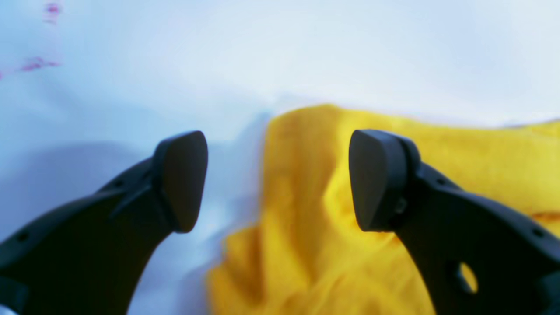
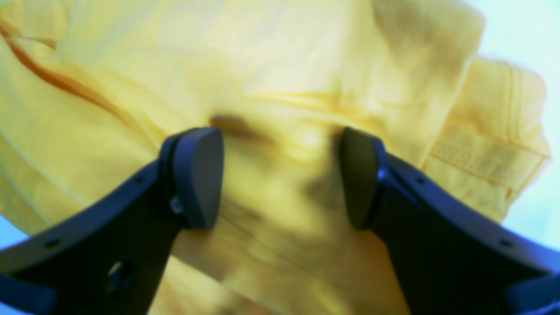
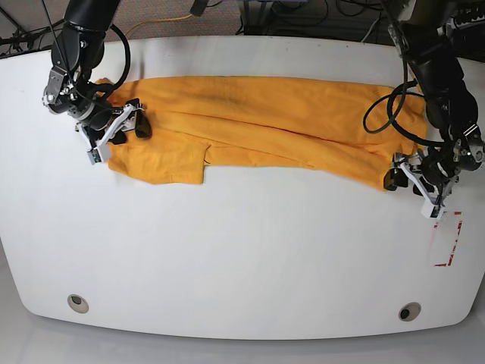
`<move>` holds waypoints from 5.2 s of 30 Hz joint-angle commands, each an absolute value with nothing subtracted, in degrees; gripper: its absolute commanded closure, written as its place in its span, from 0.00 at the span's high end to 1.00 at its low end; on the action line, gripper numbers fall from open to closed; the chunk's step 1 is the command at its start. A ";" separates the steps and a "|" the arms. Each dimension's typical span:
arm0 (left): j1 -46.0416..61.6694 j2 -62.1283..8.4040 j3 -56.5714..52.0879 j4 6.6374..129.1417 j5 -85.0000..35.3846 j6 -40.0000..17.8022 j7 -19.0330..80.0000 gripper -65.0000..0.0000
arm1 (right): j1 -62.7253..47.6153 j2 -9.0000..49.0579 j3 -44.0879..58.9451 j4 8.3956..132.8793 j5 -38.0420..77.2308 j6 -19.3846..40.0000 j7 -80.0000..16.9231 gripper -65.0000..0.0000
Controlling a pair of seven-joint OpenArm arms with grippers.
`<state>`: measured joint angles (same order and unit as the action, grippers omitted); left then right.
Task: Fold the T-shirt properly
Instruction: 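Grasp the folded shirt's edge with the left gripper and pull it, then regrasp the folded shirt ends with both grippers and stretch them apart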
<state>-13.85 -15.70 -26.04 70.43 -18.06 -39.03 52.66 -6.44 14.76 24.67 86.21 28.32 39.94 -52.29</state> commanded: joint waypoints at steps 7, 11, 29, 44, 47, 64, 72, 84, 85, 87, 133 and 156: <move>-14.99 -16.40 -19.82 63.78 -18.95 -35.30 45.14 0.73 | -6.11 15.52 24.66 86.90 28.00 40.00 -53.05 0.61; -14.99 -16.40 -18.07 61.14 -18.95 -33.36 43.74 0.72 | -6.11 15.60 24.92 86.64 27.47 40.00 -53.05 0.61; -9.80 -15.16 -24.92 76.70 -19.38 -33.45 43.65 0.00 | -6.02 15.43 24.84 86.20 27.47 40.00 -52.88 0.61; 7.16 -14.90 -26.33 99.74 -19.38 -33.45 46.64 0.00 | -5.67 15.52 24.92 86.20 27.47 40.00 -52.88 0.61; 8.57 -14.90 -29.14 98.68 -19.21 -33.45 46.73 0.00 | -5.67 15.43 24.75 86.20 27.56 40.00 -52.88 0.61; 12.18 -16.31 -37.14 99.56 -18.95 -40.00 52.44 0.41 | -5.67 15.08 24.66 86.20 27.47 40.00 -52.88 0.61; 15.69 -19.12 -37.23 101.85 -19.21 -40.00 60.00 0.41 | -5.67 14.99 24.66 86.20 28.00 40.00 -52.88 0.61; 22.37 -19.82 -38.55 106.51 -23.69 -40.00 60.53 0.41 | -5.05 13.76 24.57 86.20 28.00 40.00 -52.97 0.61; 22.64 -19.30 -38.81 107.21 -24.66 -40.00 60.97 0.41 | -5.05 13.76 24.57 86.20 27.91 40.00 -52.97 0.61; 22.64 -17.71 -38.99 108.44 -26.42 -40.00 62.02 0.41 | -4.88 13.49 24.57 86.20 27.65 40.00 -52.97 0.61; 13.14 -27.12 -45.93 90.68 -18.51 -40.00 60.00 0.41 | -4.88 13.41 24.66 86.11 27.47 40.00 -52.97 0.61; 12.97 -13.85 -42.95 88.04 -11.12 -40.00 54.11 0.41 | 1.71 13.41 24.57 93.85 27.47 40.00 -60.00 0.61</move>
